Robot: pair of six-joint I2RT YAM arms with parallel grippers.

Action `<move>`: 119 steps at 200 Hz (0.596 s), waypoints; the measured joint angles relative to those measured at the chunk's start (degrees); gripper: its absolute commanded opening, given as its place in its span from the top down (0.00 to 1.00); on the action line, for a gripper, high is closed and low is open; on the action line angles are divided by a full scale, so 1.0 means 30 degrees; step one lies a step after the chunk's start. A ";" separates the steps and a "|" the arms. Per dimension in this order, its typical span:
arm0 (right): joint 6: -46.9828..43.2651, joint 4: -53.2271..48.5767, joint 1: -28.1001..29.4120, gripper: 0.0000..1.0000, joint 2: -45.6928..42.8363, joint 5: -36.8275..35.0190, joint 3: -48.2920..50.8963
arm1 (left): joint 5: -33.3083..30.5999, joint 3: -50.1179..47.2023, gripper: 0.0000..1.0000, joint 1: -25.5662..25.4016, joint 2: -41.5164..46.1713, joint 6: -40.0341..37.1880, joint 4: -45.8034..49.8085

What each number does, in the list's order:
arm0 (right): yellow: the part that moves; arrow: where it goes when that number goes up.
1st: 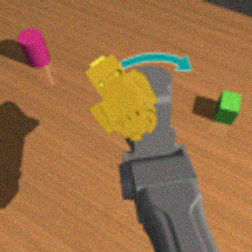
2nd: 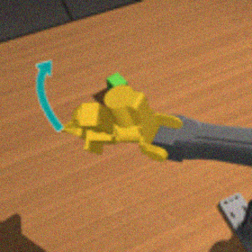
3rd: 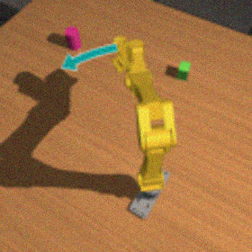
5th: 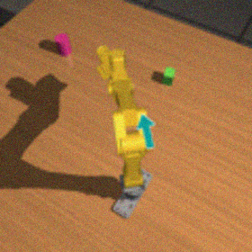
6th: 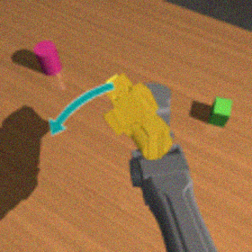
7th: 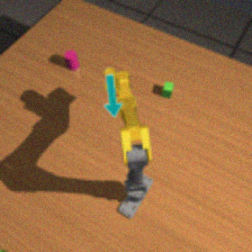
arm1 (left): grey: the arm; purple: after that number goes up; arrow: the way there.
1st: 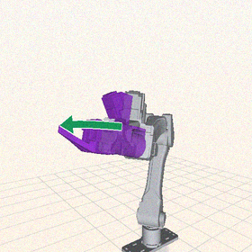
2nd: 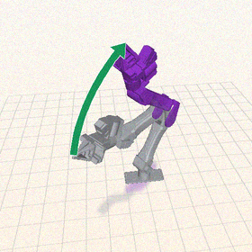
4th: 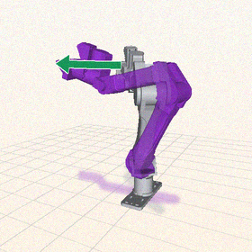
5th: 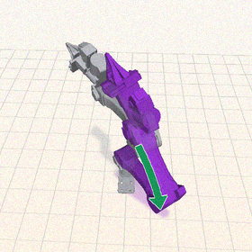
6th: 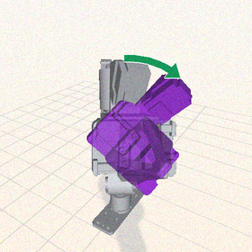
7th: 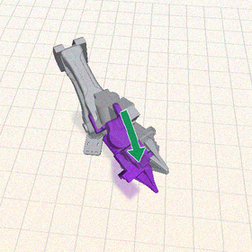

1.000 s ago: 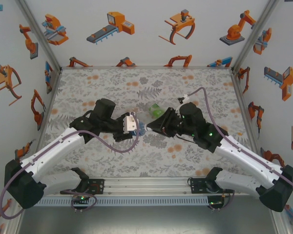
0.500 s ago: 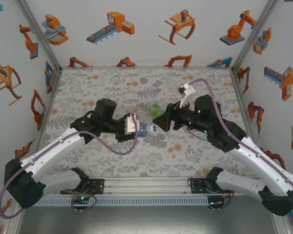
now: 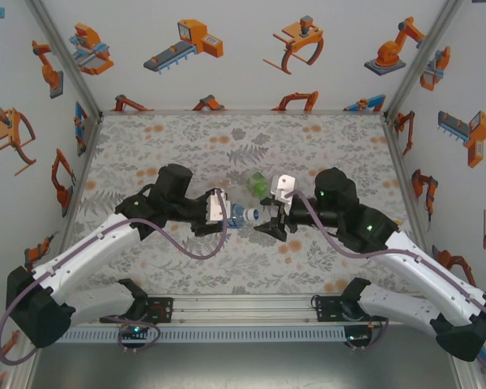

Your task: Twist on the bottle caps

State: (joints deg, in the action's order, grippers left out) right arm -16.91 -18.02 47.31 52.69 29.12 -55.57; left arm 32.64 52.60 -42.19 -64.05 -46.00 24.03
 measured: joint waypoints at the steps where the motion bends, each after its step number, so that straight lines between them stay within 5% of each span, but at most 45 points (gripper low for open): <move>1: -0.0036 0.0051 0.0000 0.46 0.0000 0.0029 0.0058 | 0.0000 0.0000 1.00 0.0000 0.0007 0.0007 0.0000; 59: -0.0379 0.1807 0.0000 0.57 0.0044 0.0299 0.1035 | 0.0073 0.0000 1.00 0.0000 0.0029 0.0000 0.0000; 119: 0.0204 0.2382 -0.0015 0.80 0.0036 0.0408 0.1297 | 0.0109 0.0000 1.00 0.0007 0.0036 -0.0087 0.0197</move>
State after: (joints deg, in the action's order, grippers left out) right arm -16.29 -10.87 47.27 52.80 30.35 -51.68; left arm 32.97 52.60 -42.17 -63.94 -46.26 24.62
